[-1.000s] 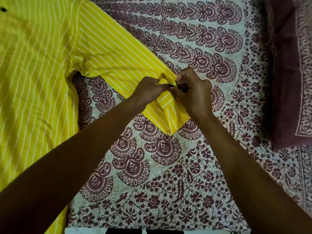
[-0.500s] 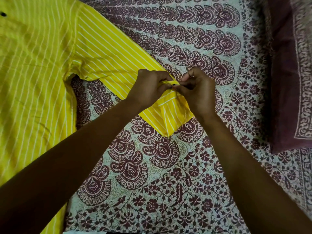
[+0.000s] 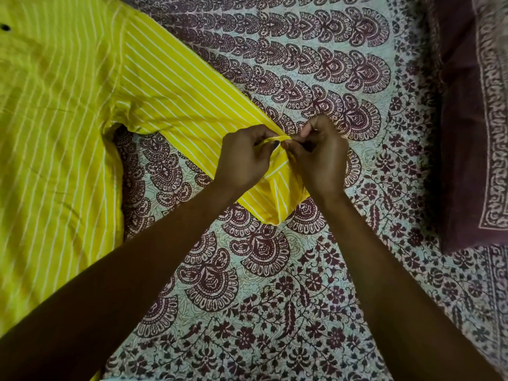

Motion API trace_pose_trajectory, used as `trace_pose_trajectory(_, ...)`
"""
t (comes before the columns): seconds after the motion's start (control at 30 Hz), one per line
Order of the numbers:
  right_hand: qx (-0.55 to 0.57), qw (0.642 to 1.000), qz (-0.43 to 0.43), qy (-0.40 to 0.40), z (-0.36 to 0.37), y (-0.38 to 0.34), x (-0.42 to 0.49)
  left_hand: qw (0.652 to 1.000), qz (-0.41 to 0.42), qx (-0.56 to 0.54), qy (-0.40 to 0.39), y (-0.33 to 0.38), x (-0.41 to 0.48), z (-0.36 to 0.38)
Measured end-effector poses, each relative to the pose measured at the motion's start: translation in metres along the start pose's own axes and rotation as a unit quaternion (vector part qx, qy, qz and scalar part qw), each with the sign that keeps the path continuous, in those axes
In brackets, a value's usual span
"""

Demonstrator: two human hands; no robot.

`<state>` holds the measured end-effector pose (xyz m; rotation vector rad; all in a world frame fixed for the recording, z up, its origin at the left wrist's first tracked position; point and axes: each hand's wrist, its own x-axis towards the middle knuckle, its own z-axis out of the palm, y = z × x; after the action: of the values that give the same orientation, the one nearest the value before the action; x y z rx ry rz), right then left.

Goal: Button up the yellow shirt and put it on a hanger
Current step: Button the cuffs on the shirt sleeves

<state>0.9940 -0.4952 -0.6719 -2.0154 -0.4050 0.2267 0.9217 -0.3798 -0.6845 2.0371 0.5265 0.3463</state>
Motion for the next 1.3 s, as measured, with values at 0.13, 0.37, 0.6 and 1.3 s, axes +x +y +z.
trace_pose_trajectory(0.13,0.004,0.999,0.012,-0.045,-0.004,-0.004,0.006,0.993,-0.061,-0.1,-0.005,-0.005,-0.005,0.004)
trace_pose_trajectory(0.37,-0.184,0.976,-0.108,0.042,-0.007,-0.004,0.001,0.933,-0.232,-0.271,-0.035,0.007,0.008,0.009)
trace_pose_trajectory(0.6,-0.171,0.983,-0.065,0.031,0.005,-0.006,-0.015,0.874,-0.325,-0.354,-0.072,0.009,0.012,0.006)
trace_pose_trajectory(1.3,-0.167,0.967,-0.159,-0.107,-0.005,0.005,-0.002,0.927,-0.248,-0.276,-0.059,0.009,0.005,-0.001)
